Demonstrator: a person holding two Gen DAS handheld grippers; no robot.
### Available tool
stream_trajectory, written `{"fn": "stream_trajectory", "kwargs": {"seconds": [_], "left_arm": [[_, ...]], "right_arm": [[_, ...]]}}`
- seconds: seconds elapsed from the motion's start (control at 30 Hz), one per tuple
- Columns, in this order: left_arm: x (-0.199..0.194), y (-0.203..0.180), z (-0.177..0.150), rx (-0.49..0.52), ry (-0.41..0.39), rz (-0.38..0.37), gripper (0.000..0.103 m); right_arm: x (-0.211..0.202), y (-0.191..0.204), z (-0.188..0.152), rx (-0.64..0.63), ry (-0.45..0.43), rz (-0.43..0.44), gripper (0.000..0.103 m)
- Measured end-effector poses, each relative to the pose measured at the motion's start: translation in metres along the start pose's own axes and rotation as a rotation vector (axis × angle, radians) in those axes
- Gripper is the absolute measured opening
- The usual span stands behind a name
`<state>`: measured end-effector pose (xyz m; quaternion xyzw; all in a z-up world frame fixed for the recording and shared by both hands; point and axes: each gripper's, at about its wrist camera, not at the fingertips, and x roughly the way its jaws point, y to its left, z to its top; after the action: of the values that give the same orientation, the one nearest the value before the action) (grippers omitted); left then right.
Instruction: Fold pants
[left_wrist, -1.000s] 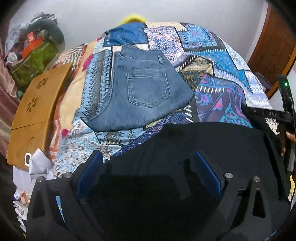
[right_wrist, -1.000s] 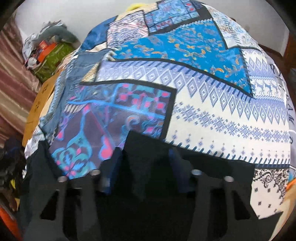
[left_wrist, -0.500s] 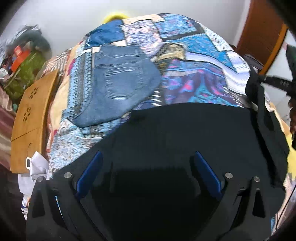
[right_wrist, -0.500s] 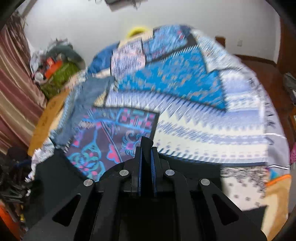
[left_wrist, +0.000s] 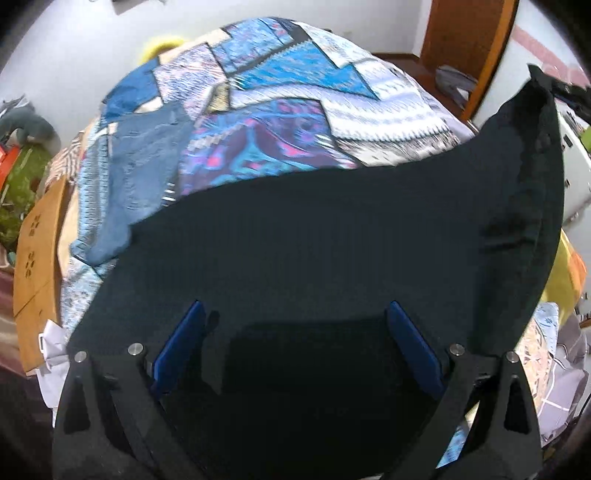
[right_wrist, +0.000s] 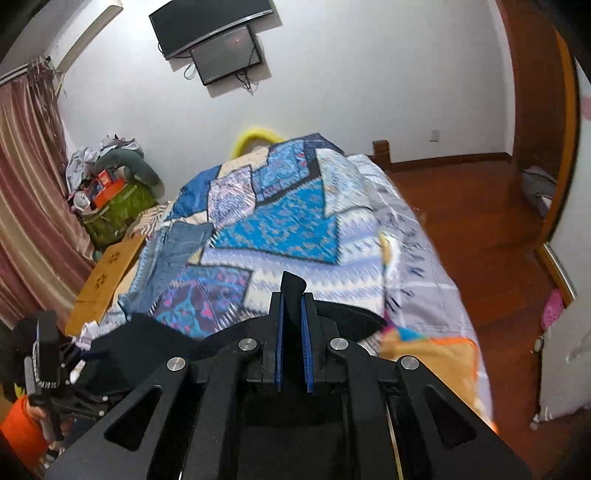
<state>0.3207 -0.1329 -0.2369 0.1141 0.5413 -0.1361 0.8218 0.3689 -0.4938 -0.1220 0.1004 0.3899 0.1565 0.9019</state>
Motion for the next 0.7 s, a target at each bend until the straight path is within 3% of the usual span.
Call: {"fn": "stream_trajectory", "kwargs": {"seconds": [0.13,0.4,0.6,0.7], "left_arm": [[0.011,-0.017,-0.004,-0.008,0.022,0.009,0.100],[0.011,-0.024,-0.007,-0.038,-0.005,0.029,0.100],[0.010,-0.023,-0.008,-0.054,-0.023,0.025,0.100],[0.000,-0.016,-0.011,-0.068,-0.056,0.029,0.100]], "right_arm": [[0.005,-0.018,-0.037,-0.005,0.068,-0.044,0.008],[0.018,-0.049,-0.110,0.057,0.205,-0.093,0.009],[0.026,-0.050,-0.137,0.055,0.304,-0.155,0.017],[0.022,-0.042,-0.133,0.027,0.317,-0.204,0.018]]}}
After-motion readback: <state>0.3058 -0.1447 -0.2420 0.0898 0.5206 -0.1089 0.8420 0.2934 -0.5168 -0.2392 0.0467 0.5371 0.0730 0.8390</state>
